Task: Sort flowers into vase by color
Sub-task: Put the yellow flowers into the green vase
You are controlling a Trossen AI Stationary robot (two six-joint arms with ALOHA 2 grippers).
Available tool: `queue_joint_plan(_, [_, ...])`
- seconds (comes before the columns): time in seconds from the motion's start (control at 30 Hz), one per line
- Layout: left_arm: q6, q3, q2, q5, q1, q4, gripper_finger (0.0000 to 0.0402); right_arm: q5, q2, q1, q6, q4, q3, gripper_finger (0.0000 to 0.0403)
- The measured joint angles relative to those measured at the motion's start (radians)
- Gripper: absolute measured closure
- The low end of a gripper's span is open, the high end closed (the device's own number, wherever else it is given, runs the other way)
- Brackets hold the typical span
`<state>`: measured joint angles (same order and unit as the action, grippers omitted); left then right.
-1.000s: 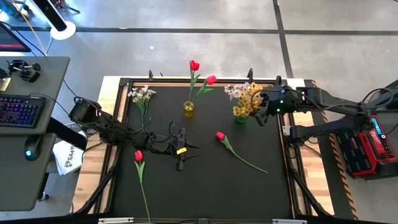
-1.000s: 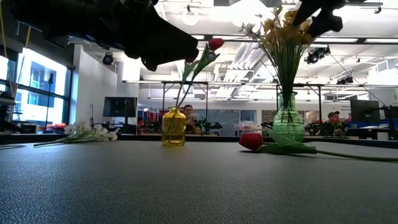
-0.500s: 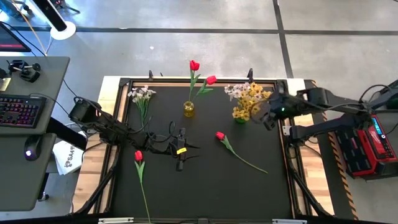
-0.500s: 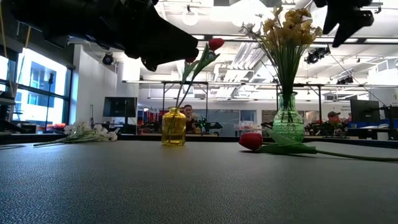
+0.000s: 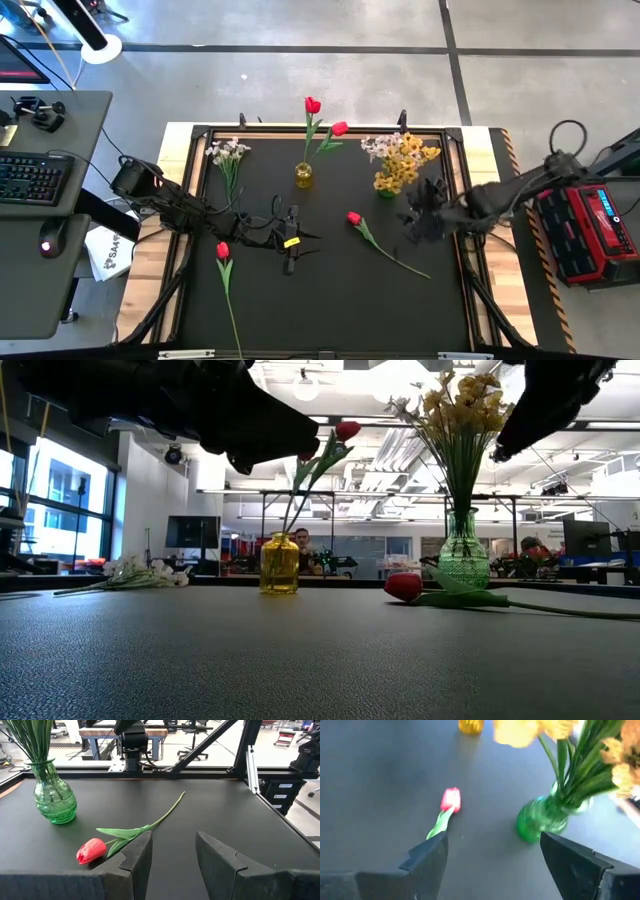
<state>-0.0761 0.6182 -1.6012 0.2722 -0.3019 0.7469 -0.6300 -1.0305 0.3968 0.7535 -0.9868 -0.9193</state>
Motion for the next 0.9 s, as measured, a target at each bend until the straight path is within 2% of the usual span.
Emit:
queue_joint_plan(0.2, [0.000,0.000,0.000,0.000,0.000,0.000,0.0262,-0.353,-0.076,0.158,0.110,0.035,0.066,0.0100])
queue_joint_plan(0.3, [0.000,0.000,0.000,0.000,0.000,0.000,0.0262,-0.512,-0.131,0.178,0.183,0.065,0.090,0.0100])
queue_joint_plan(0.37, [0.000,0.000,0.000,0.000,0.000,0.000,0.0262,-0.578,-0.170,0.160,0.244,0.073,0.102,0.0102])
queue_joint_plan(0.47, [0.000,0.000,0.000,0.000,0.000,0.001,0.0262,-0.634,-0.222,0.109,0.334,0.078,0.104,0.0118])
queue_joint_plan(0.57, [0.000,0.000,0.000,0.000,0.000,0.001,0.0262,-0.636,-0.240,0.041,0.372,0.080,0.104,0.0154])
queue_joint_plan(0.77, [0.000,0.000,0.000,0.000,0.000,0.001,0.0262,-0.636,-0.236,-0.048,0.363,0.110,0.104,0.0253])
queue_joint_plan(0.9, [0.000,0.000,0.000,0.000,0.000,0.001,0.0262,-0.634,-0.232,-0.072,0.289,0.163,0.104,0.0313])
